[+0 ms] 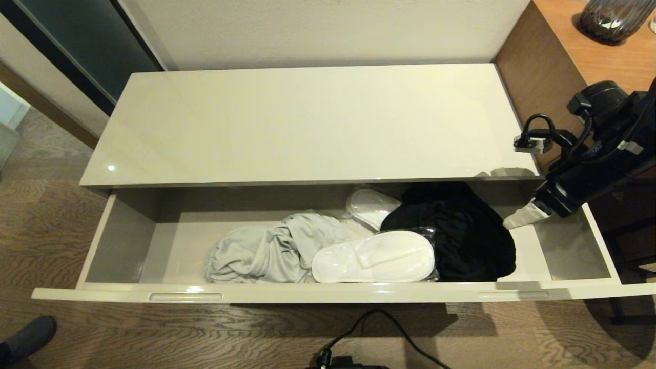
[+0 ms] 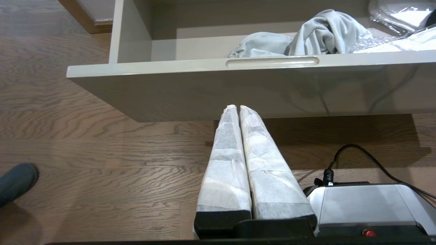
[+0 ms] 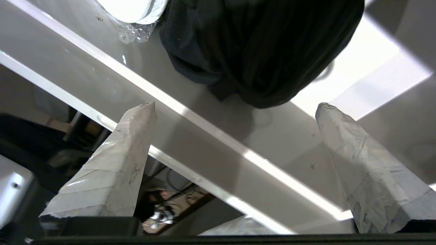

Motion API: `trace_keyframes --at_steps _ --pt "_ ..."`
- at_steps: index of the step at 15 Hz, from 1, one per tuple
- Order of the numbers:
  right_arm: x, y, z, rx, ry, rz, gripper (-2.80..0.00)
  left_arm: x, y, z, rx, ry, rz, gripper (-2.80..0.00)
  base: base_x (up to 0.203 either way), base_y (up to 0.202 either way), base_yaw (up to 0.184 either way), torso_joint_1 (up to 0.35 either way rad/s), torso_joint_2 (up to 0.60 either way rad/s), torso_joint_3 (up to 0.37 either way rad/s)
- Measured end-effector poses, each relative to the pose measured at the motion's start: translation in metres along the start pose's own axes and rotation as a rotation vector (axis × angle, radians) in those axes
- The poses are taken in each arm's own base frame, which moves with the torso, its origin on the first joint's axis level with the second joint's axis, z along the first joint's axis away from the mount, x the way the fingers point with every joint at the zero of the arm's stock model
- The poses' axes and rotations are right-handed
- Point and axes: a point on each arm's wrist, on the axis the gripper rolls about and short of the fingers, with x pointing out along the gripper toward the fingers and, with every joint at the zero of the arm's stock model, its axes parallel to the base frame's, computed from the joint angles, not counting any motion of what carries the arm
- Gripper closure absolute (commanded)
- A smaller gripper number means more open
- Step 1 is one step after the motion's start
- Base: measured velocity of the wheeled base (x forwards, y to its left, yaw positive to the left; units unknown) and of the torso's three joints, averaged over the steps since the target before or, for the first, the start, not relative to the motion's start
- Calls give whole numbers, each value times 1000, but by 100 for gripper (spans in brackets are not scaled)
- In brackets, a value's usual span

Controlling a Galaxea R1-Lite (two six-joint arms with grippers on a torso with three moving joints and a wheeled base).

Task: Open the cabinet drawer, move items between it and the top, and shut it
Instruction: Take out the T-shirt from the drawer

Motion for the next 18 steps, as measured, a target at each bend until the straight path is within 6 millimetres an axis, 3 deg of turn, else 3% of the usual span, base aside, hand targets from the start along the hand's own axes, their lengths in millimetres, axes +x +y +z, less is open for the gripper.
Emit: trace_keyframes --at_steps 3,7,11,14,18 --pt "7 4 12 -124 -19 46 -280 0 0 0 1 0 0 0 0 0 0 0 0 0" --pt "23 25 23 -217 5 107 -280 0 0 0 1 0 0 0 0 0 0 0 0 0" --pt "40 42 23 -311 46 163 -280 0 0 0 0 0 0 0 0 0 0 0 0 0" --pt "59 41 22 -351 84 192 -280 0 0 0 1 0 0 0 0 0 0 0 0 0" --pt "87 22 25 -388 96 122 -280 0 0 0 0 0 0 0 0 0 0 0 0 0"
